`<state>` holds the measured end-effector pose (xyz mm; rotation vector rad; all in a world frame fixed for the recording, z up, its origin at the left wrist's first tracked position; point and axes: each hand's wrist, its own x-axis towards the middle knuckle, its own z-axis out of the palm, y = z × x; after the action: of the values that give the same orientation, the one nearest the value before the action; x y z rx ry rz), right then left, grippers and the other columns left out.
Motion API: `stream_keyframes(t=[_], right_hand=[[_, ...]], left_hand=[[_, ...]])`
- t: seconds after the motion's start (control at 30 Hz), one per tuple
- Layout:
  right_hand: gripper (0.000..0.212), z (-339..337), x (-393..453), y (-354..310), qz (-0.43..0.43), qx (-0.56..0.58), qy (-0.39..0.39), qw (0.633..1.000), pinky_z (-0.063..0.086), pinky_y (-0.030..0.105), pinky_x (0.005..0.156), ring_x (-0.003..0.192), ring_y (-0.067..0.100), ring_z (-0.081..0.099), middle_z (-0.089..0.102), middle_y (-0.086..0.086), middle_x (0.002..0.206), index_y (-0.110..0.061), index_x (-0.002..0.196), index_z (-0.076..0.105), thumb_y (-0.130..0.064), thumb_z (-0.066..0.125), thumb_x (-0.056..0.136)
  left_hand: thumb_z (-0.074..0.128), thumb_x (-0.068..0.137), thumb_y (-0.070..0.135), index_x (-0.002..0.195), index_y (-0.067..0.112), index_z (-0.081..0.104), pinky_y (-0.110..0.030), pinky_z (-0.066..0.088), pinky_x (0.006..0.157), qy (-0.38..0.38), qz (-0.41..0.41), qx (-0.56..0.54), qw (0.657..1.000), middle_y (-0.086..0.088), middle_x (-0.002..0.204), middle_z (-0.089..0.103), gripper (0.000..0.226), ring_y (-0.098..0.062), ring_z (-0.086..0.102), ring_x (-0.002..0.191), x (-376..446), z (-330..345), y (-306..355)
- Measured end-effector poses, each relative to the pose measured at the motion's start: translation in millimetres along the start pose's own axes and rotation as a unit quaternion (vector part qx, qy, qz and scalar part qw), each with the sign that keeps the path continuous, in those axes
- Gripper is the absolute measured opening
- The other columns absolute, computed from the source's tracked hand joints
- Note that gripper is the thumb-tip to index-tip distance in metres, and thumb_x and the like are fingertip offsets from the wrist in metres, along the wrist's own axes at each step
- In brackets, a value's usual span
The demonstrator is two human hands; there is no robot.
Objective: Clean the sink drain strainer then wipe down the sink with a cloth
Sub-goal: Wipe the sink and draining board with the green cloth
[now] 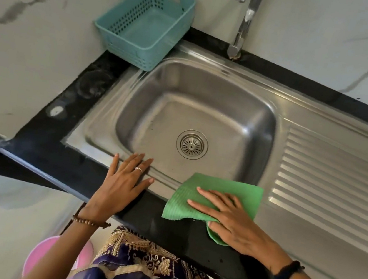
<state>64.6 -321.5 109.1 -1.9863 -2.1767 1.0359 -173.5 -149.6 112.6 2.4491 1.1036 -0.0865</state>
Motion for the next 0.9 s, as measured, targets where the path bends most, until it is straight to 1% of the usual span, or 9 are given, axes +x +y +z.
stream_keyframes(t=[0.1, 0.17, 0.37, 0.47, 0.57, 0.63, 0.7, 0.83, 0.9], right_hand=[[0.060, -2.6, 32.2, -22.0, -0.024, 0.022, -0.002, 0.999, 0.011, 0.038, 0.117, 0.142, 0.009, 0.011, -0.004, -0.022, 0.156, -0.067, 0.134, -0.001, -0.036, 0.030, 0.093], [0.059, -4.8, 58.3, -38.6, -0.043, 0.026, 0.001, 0.999, 0.020, 0.039, 0.116, 0.139, 0.010, 0.018, 0.002, -0.017, 0.158, -0.065, 0.134, -0.001, -0.036, 0.031, 0.094], [0.054, -10.6, 136.3, -88.2, -0.052, 0.070, 0.011, 0.996, 0.034, 0.046, 0.108, 0.141, 0.018, 0.023, 0.000, -0.015, 0.158, -0.064, 0.136, 0.006, -0.039, 0.029, 0.094], [0.049, -18.1, 191.9, -117.5, -0.011, 0.083, 0.023, 0.996, 0.044, 0.048, 0.098, 0.131, 0.027, 0.040, 0.001, -0.011, 0.159, -0.054, 0.140, 0.018, -0.036, 0.030, 0.096], [0.047, -30.2, 235.2, -141.6, 0.048, 0.131, 0.027, 0.990, 0.049, 0.047, 0.090, 0.114, 0.037, 0.054, -0.003, -0.002, 0.160, -0.052, 0.141, 0.018, -0.037, 0.029, 0.099], [0.048, -31.6, 245.4, -148.2, 0.071, 0.161, 0.037, 0.984, 0.050, 0.047, 0.088, 0.108, 0.038, 0.058, -0.006, -0.002, 0.161, -0.055, 0.141, 0.013, -0.040, 0.029, 0.099], [0.048, -27.0, 237.7, -149.3, 0.072, 0.165, 0.049, 0.982, 0.049, 0.045, 0.091, 0.113, 0.034, 0.056, -0.002, -0.006, 0.161, -0.055, 0.140, 0.017, -0.039, 0.031, 0.098], [0.048, -16.0, 200.2, -138.0, 0.051, 0.127, 0.081, 0.987, 0.037, 0.035, 0.106, 0.132, 0.016, 0.040, 0.011, -0.013, 0.159, -0.056, 0.137, 0.026, -0.034, 0.035, 0.096], [0.048, -15.0, 188.2, -133.8, 0.050, 0.128, 0.069, 0.988, 0.034, 0.034, 0.108, 0.135, 0.012, 0.035, 0.010, -0.015, 0.159, -0.059, 0.136, 0.025, -0.034, 0.034, 0.096]], left_hand=[[0.022, 0.093, 0.051, 0.144, 0.023, 0.025, -0.032, -0.006, 0.117, 0.028, 0.003, -0.021, 0.999, -0.003, 0.155, 0.023, 0.059, -0.016, 0.013, 0.145, -0.6, -6.0, -13.5], [0.036, 0.097, 0.034, 0.145, 0.022, 0.025, -0.036, -0.001, 0.118, 0.040, -0.003, -0.017, 0.999, -0.004, 0.155, 0.021, 0.050, -0.017, 0.014, 0.145, 0.0, -11.3, -28.7], [0.002, 0.087, 0.058, 0.142, 0.033, 0.000, -0.040, -0.015, 0.115, 0.023, -0.017, 0.020, 0.999, 0.013, 0.150, -0.007, 0.061, -0.013, -0.009, 0.143, 12.1, -38.5, -87.4], [0.011, 0.095, 0.052, 0.139, 0.040, -0.005, -0.039, -0.020, 0.114, 0.019, 0.001, -0.023, 1.000, 0.019, 0.152, -0.005, 0.048, -0.007, -0.012, 0.143, 22.6, -55.4, -117.8], [0.003, 0.084, 0.068, 0.138, 0.041, -0.001, -0.032, -0.021, 0.113, 0.012, 0.021, -0.049, 0.999, 0.019, 0.151, -0.002, 0.061, -0.005, -0.009, 0.143, 35.6, -69.1, -137.9], [0.011, 0.086, 0.068, 0.140, 0.037, 0.002, -0.026, -0.023, 0.111, 0.003, 0.038, -0.043, 0.998, 0.016, 0.152, -0.002, 0.063, -0.007, -0.008, 0.144, 45.6, -73.7, -145.7], [0.021, 0.089, 0.059, 0.143, 0.033, 0.005, -0.023, -0.024, 0.110, 0.000, 0.057, -0.038, 0.998, 0.012, 0.154, -0.002, 0.061, -0.008, -0.009, 0.144, 55.9, -74.7, -148.6], [-0.004, 0.074, 0.077, 0.142, 0.030, 0.006, -0.033, -0.014, 0.116, 0.004, 0.088, -0.037, 0.995, 0.010, 0.154, 0.000, 0.084, -0.007, -0.006, 0.143, 79.1, -77.5, -142.3], [-0.003, 0.074, 0.077, 0.142, 0.030, 0.005, -0.034, -0.011, 0.117, 0.006, 0.093, -0.046, 0.995, 0.008, 0.155, 0.004, 0.083, -0.008, -0.002, 0.144, 88.5, -79.3, -138.0]])
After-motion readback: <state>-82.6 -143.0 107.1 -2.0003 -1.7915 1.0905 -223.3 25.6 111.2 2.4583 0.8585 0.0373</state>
